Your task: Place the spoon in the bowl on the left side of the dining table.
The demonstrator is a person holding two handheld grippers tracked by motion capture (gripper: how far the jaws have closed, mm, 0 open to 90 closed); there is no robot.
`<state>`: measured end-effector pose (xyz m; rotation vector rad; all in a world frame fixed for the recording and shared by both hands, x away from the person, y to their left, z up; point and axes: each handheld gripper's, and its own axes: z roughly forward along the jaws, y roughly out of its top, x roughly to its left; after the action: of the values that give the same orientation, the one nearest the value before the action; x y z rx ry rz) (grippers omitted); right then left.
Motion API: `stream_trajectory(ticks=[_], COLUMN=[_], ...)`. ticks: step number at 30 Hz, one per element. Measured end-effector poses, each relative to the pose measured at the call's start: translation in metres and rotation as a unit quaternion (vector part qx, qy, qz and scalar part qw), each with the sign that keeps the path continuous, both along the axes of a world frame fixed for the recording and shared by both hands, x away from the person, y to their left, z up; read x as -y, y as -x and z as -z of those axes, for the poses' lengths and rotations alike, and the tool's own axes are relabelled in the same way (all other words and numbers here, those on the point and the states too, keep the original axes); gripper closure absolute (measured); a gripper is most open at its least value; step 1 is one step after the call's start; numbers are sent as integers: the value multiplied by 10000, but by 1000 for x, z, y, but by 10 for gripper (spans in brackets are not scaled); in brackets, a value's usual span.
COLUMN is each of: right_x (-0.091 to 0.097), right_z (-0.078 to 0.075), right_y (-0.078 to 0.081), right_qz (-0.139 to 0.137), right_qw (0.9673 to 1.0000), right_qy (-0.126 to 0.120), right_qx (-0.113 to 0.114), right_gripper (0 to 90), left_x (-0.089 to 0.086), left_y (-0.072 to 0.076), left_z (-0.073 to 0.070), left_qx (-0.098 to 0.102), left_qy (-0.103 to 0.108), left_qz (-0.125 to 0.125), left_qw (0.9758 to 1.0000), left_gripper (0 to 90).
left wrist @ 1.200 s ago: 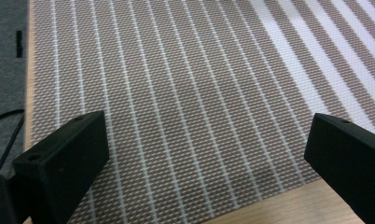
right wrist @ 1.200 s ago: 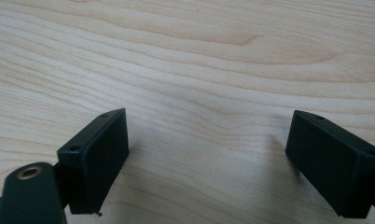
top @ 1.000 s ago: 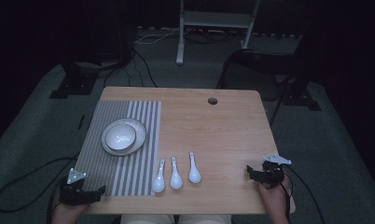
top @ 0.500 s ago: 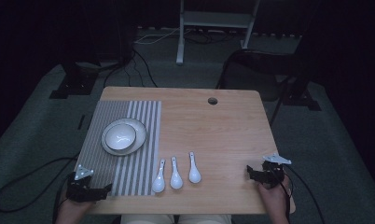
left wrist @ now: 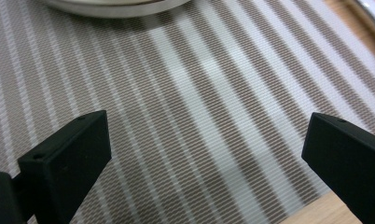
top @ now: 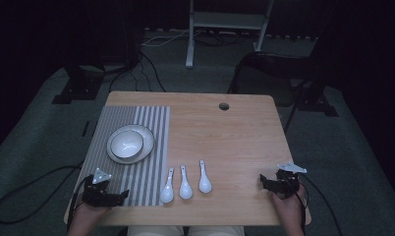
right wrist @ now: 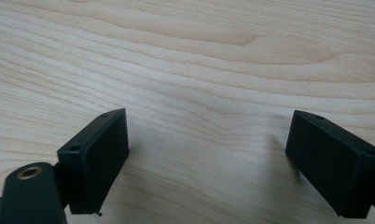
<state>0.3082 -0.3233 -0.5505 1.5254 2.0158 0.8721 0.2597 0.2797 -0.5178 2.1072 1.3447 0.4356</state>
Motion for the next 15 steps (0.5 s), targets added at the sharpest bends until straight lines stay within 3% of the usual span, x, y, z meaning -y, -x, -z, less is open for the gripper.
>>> stream_trajectory(ticks=[15], right_x=[0], right_z=[0], right_y=[0], right_qz=[0], right_qw=[10000], right_qy=[1], right_qx=[0], right_gripper=[126], left_x=[36], left_y=[-22], left_z=[-9], left_qx=[-3], left_qy=[-12], left_qz=[419], left_qw=[9991], left_gripper=[14])
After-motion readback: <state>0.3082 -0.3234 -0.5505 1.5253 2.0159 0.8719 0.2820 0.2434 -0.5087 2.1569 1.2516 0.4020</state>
